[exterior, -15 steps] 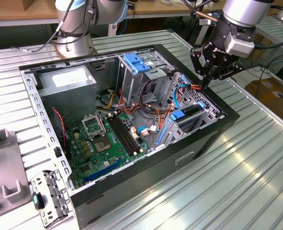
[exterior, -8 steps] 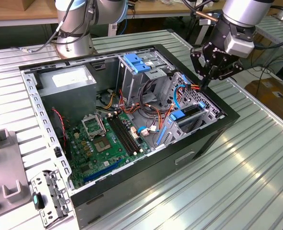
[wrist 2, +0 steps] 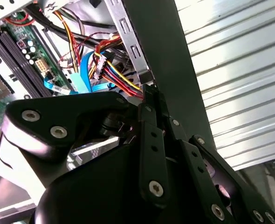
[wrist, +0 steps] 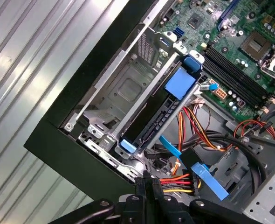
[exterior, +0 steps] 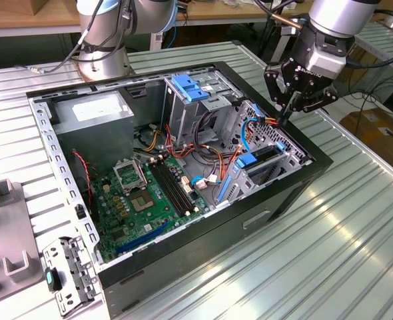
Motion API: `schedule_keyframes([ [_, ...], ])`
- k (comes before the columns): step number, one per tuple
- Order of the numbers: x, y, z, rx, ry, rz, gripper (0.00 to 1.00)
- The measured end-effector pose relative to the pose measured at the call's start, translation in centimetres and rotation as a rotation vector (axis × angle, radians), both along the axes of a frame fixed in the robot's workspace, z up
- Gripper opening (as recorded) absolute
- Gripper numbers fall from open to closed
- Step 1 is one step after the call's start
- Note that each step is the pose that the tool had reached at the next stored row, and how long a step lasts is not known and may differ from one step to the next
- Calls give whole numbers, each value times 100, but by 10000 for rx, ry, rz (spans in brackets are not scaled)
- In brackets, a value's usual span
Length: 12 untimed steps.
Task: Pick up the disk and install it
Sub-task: 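Insert the first disk wire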
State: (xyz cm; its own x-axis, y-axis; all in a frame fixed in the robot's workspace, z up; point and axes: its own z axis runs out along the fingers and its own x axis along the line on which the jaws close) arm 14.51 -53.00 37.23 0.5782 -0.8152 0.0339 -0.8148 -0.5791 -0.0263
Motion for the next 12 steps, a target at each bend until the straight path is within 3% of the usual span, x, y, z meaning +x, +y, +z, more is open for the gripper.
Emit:
schedule_keyframes([
  [4,0,1,-1,1,0,-1015,17],
  [12,-4,0,-1,0,0,-1040,17],
])
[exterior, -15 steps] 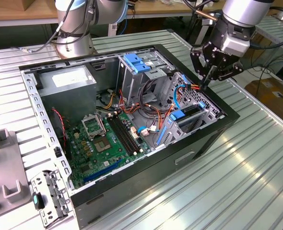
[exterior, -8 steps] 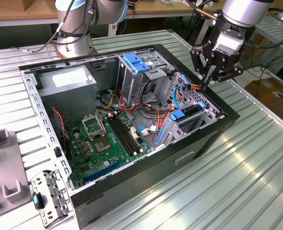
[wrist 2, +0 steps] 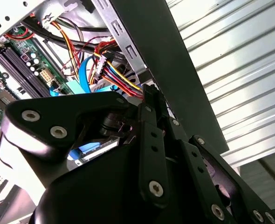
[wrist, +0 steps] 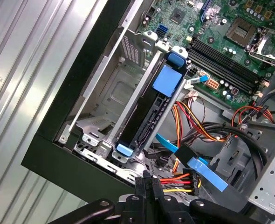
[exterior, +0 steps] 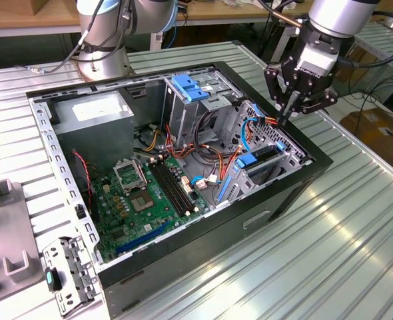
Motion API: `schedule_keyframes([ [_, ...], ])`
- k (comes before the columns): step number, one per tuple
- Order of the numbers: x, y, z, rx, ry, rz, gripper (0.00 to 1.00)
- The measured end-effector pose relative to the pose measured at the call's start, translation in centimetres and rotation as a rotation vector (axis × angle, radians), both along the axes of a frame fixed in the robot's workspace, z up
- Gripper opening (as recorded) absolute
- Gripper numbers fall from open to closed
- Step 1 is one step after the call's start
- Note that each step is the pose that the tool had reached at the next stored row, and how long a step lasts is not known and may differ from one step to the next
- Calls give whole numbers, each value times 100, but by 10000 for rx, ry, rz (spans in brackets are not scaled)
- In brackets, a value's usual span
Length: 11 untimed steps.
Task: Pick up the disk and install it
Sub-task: 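Insert the first disk wire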
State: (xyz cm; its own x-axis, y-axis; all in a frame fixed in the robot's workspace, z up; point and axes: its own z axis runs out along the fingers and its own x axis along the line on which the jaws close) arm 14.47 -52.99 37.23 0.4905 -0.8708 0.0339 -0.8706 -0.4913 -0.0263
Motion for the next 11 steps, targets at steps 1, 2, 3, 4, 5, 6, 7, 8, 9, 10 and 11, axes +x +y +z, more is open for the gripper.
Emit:
schedule_keyframes([
  [1,0,0,0,0,0,0,17],
  [2,0,0,0,0,0,-5,17],
  [3,0,0,0,0,0,-123,17],
  [4,-1,0,0,1,0,-264,17],
  [5,-1,0,-1,0,0,-415,17],
  [6,-1,0,0,0,0,-590,17],
  [7,0,0,0,0,0,-759,17],
  [8,0,0,-1,0,0,-1014,17],
  [9,-3,0,-1,0,0,-1177,17],
  [10,-27,1,0,-3,0,-1233,17],
  [11,-47,0,-1,0,1,-1237,17],
])
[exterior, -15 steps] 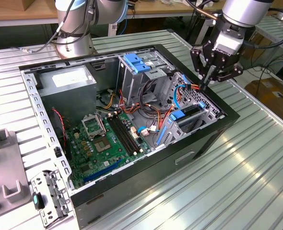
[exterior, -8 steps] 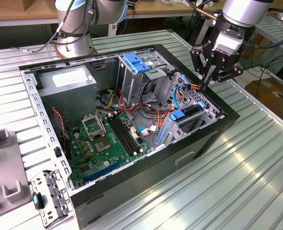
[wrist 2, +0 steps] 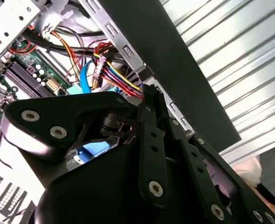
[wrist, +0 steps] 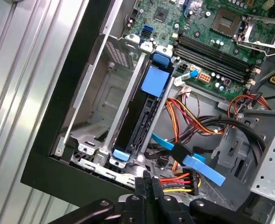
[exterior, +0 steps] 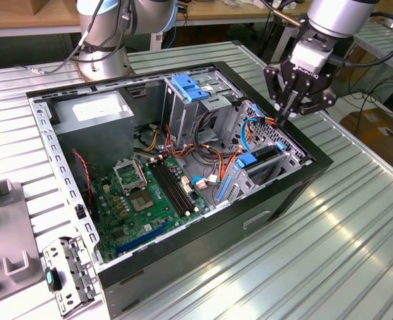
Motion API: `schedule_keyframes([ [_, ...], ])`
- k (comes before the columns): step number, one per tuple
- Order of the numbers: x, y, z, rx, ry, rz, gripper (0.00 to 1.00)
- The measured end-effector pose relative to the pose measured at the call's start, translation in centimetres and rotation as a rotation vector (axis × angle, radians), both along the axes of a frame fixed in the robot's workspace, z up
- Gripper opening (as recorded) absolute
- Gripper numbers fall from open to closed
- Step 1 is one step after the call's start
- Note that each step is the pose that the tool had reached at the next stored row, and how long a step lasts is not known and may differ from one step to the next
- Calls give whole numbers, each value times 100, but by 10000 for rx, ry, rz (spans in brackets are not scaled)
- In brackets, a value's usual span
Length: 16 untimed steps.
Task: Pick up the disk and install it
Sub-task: 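Insert the first disk wire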
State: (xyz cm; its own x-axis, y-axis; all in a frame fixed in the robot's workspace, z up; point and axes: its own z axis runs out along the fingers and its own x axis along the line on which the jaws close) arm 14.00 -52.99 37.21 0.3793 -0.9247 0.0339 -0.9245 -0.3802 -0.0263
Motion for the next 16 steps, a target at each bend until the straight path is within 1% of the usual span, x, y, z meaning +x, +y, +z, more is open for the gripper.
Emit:
schedule_keyframes([
  [2,-43,0,0,1,0,-2,17],
  [3,-44,-1,-1,-1,-1,-44,17],
  [8,-45,0,-10,-1,0,-1010,17],
  [9,-45,0,-14,0,0,-1354,17],
  [12,-45,0,-19,0,-1,-2107,17],
  [13,-45,0,-20,0,0,-2254,17],
  [14,-45,0,-21,0,0,-2517,17],
  [16,-45,0,-23,-1,-1,-2821,17],
])
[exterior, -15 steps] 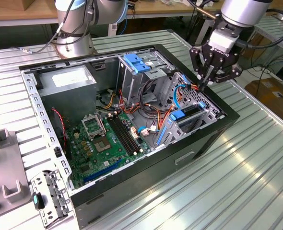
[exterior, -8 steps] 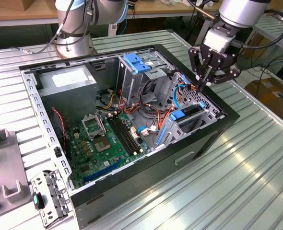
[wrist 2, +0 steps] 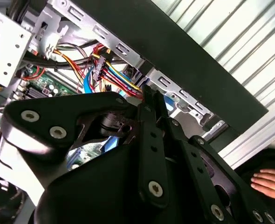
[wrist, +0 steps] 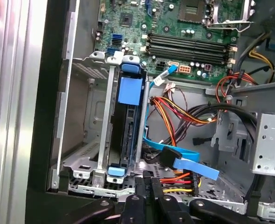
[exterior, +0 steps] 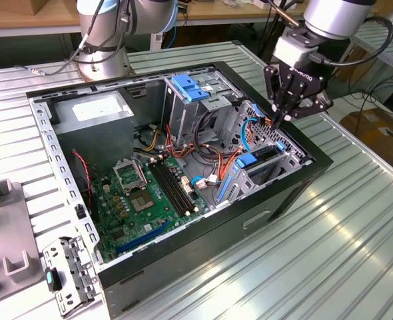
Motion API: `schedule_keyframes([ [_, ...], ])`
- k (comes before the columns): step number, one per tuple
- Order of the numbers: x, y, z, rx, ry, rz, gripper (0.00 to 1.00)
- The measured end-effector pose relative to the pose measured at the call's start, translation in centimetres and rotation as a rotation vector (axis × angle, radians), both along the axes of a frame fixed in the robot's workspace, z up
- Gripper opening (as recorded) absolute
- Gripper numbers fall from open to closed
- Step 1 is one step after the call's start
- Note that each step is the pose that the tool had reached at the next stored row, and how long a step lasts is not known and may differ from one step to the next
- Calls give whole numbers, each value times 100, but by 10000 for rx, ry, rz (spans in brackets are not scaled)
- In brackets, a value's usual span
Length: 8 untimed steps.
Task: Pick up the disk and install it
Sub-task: 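Insert the first disk wire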
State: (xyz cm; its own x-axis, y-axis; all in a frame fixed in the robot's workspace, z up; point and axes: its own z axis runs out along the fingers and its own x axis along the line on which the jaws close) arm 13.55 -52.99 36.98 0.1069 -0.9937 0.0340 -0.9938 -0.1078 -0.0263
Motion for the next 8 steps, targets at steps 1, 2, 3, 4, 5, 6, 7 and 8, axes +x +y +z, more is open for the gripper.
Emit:
schedule_keyframes([
  [1,0,0,-2,1,0,-198,17],
  [2,0,0,-3,0,0,-346,17],
  [3,0,0,-3,0,0,-506,17],
  [4,0,0,-5,1,0,-656,17],
  [5,0,0,-7,2,0,-875,17],
  [6,0,0,-11,2,0,-980,17],
  [7,0,0,-13,1,0,-1040,17],
  [8,-4,0,-16,1,-1,-1091,17],
])
